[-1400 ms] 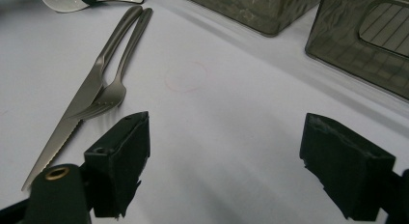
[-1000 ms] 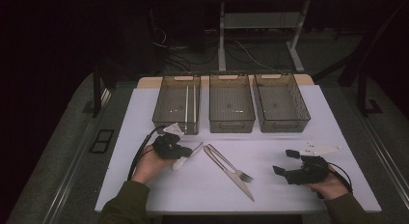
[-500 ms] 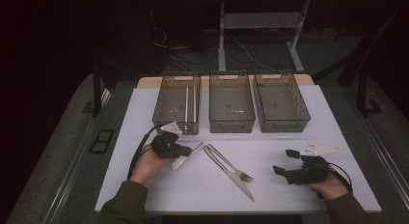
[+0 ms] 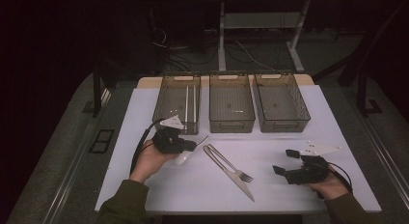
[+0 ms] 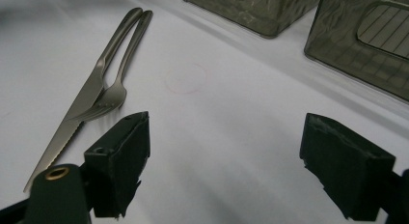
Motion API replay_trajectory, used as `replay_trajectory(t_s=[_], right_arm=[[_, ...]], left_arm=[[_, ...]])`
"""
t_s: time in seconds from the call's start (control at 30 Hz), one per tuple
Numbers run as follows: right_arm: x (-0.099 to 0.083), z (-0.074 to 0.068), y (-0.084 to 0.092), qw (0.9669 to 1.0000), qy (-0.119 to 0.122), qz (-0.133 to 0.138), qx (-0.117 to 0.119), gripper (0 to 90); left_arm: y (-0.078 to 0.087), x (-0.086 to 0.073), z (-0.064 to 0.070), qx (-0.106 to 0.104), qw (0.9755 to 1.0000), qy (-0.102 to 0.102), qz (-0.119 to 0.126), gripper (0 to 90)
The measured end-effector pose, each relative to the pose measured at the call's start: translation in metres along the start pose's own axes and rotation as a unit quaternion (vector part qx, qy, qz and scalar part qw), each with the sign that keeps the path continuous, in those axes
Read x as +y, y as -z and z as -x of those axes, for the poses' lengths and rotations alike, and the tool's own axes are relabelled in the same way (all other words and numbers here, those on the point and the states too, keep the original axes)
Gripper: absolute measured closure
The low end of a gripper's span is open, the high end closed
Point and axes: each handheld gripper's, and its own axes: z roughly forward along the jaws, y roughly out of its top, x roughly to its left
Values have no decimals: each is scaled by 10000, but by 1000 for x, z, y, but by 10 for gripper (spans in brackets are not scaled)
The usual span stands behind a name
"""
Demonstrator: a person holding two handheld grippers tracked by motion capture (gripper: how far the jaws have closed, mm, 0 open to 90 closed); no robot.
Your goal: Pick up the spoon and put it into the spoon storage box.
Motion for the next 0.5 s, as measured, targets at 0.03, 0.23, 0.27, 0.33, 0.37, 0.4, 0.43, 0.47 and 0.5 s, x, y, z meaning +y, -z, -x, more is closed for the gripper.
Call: replay_trajectory(t_s=[0.03, 0.23, 0.27, 0.33, 0.37, 0.4, 0.43, 0.47, 0.5], right_arm=[[0, 0, 0, 10000, 8, 7, -7, 179], [0, 1, 0, 10000, 12, 34, -8, 179], [0, 0, 0, 10000, -7, 28, -5, 179], [0, 0, 0, 10000, 4, 39, 10, 179], [0, 0, 1, 10000, 10, 36, 12, 179], [0, 0, 1, 10000, 7, 37, 17, 179], [0, 0, 1, 10000, 9, 37, 17, 179], [0, 0, 1, 10000, 8, 39, 18, 179], [0, -1, 1, 10000, -3, 32, 23, 179]], left_arm=[[0, 2, 1, -18, 10000, -21, 21, 848], [-3, 17, 2, -60, 9999, -138, 68, 848], [-4, 20, 2, -64, 9998, -152, 81, 848], [-4, 26, 3, -60, 9997, -206, 119, 848], [-5, 29, 3, -62, 9996, -221, 133, 848], [-5, 32, 4, -63, 9996, -252, 142, 848], [-5, 35, 4, -67, 9995, -261, 188, 848], [-5, 39, 4, -66, 9993, -306, 203, 848], [-5, 43, 4, -63, 9993, -300, 212, 848]])
